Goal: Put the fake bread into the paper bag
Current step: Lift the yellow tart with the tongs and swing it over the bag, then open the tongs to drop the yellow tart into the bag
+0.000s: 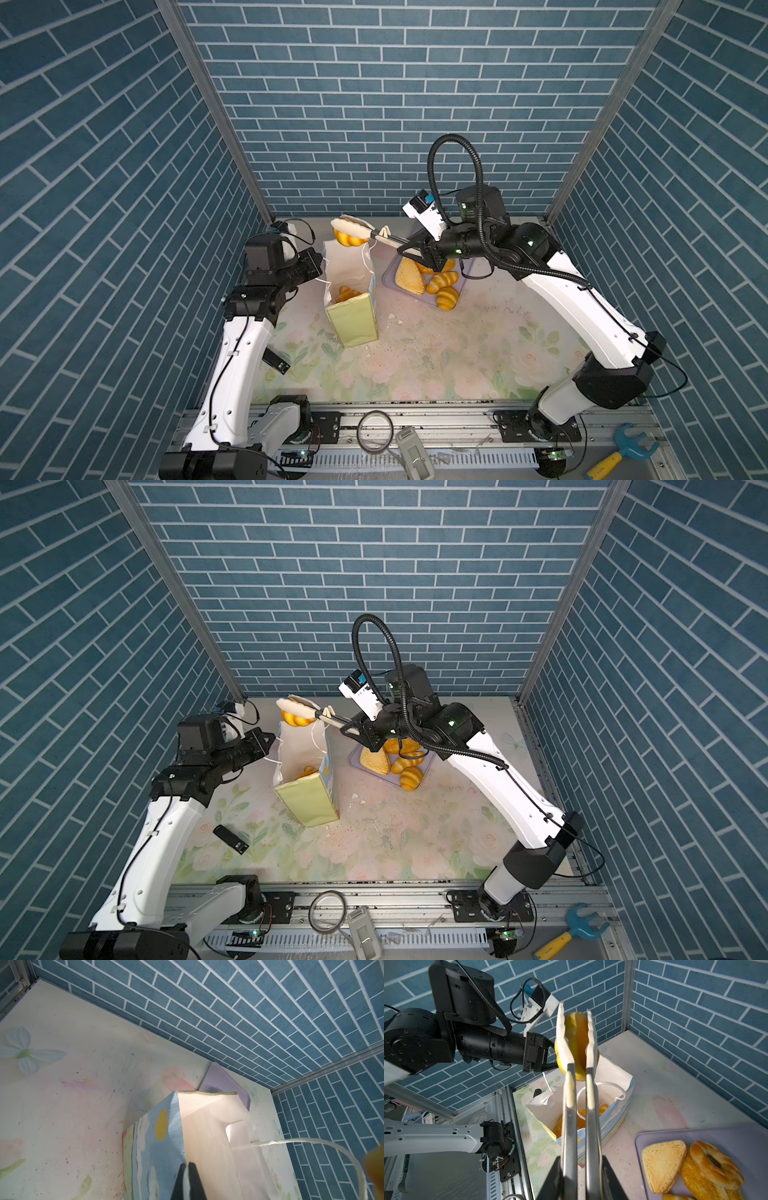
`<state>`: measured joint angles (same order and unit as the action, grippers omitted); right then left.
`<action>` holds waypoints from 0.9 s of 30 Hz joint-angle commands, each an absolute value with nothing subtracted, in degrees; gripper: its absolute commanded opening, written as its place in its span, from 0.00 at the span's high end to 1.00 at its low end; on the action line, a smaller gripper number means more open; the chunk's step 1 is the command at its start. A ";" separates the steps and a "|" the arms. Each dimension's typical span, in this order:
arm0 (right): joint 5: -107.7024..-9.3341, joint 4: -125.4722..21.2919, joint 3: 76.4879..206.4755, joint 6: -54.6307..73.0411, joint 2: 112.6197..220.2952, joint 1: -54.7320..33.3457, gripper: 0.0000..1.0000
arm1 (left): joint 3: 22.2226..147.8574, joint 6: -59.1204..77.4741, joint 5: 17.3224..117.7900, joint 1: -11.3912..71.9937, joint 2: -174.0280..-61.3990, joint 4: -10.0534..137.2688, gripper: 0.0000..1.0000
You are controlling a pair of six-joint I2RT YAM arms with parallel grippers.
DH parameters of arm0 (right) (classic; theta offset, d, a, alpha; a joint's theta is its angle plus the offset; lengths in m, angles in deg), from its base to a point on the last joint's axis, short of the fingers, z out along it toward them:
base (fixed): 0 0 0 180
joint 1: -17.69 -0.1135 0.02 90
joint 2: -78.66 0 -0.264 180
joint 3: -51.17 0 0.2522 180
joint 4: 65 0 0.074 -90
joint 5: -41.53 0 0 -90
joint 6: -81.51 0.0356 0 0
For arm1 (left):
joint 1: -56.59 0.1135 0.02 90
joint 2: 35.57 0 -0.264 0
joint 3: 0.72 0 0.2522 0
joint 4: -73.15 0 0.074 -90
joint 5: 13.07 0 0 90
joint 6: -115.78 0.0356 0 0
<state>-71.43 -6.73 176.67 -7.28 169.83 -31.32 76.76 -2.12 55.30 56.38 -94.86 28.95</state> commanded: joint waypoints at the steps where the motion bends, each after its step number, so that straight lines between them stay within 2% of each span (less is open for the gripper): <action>1: -71.90 -9.62 176.35 -9.75 170.33 -32.33 0.76 | 75.37 -3.11 56.32 55.89 -93.57 30.47 0.97; 6: -69.56 -8.92 176.09 -10.67 171.82 -32.95 0.72 | 74.90 -3.37 56.82 55.80 -92.79 30.60 0.97; 12: -65.91 -8.20 176.79 -11.92 173.06 -33.38 0.56 | 74.91 -3.43 57.16 55.76 -92.42 30.45 0.97; 22: -61.15 -6.97 184.81 -13.42 175.51 -33.30 0.54 | 74.31 -4.18 57.37 55.58 -92.21 31.26 0.97; 27: -57.51 -1.00 197.21 -14.56 181.08 -30.53 0.55 | 72.86 -5.65 57.61 55.45 -91.65 33.33 0.98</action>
